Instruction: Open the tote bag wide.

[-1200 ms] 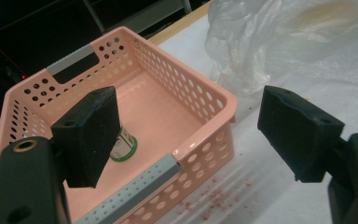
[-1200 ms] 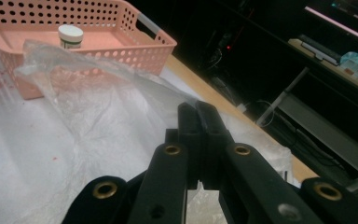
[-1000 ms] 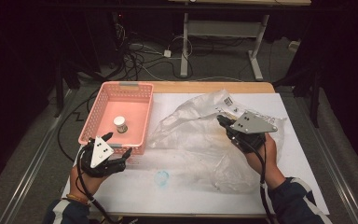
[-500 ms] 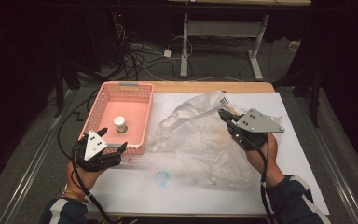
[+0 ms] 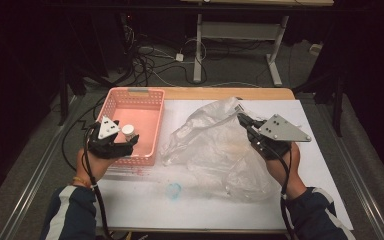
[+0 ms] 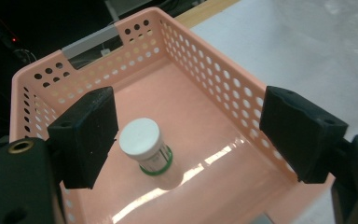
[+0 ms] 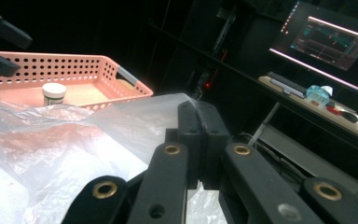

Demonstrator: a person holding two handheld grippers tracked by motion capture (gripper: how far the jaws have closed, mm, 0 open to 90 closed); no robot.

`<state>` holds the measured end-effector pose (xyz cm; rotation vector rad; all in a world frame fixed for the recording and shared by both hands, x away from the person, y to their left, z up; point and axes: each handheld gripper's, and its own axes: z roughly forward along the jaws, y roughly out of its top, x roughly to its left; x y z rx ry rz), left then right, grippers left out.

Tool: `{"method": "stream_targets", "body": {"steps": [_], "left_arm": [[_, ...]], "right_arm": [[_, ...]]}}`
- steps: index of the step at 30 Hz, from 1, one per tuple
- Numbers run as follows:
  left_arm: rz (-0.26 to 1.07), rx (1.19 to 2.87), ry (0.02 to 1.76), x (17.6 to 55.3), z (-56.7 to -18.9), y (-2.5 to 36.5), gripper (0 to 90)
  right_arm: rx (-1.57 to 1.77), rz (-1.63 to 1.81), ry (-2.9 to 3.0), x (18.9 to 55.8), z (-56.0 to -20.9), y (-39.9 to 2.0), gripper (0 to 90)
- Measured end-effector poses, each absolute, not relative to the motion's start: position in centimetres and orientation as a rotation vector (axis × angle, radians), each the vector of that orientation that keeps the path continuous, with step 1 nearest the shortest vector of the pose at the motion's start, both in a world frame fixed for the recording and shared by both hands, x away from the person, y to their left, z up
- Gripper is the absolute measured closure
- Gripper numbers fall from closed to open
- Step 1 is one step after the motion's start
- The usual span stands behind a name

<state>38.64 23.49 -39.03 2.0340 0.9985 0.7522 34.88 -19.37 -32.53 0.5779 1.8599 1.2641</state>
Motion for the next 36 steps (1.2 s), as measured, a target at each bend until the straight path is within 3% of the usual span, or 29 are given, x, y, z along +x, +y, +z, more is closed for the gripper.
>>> {"method": "stream_targets", "body": {"steps": [9, 18, 19, 21, 25, 36], "left_arm": [[0.7, 2.171, 1.113, 44.8, -39.5, 23.4, 18.7], [0.614, 2.347, 1.277, 48.2, -41.6, 24.0, 20.0], [0.546, 2.394, 1.298, 48.8, -42.0, 24.0, 21.9], [0.53, 2.414, 1.3, 49.0, -42.1, 24.0, 24.1], [0.419, 2.534, 1.235, 49.4, -42.8, 23.3, 43.7], [0.465, 2.485, 1.193, 48.7, -42.1, 23.1, 47.9]], "right_arm": [[0.569, 1.264, 1.857, 34.6, -32.5, -19.5, 90.0], [0.524, 1.254, 1.905, 34.5, -33.0, -18.9, 90.0], [0.522, 1.253, 1.91, 34.4, -33.1, -18.9, 90.0], [0.518, 1.253, 1.914, 34.4, -33.1, -18.8, 90.0], [0.508, 1.256, 1.922, 34.5, -33.2, -18.9, 90.0], [0.527, 1.262, 1.908, 34.5, -33.3, -19.2, 90.0]]}}
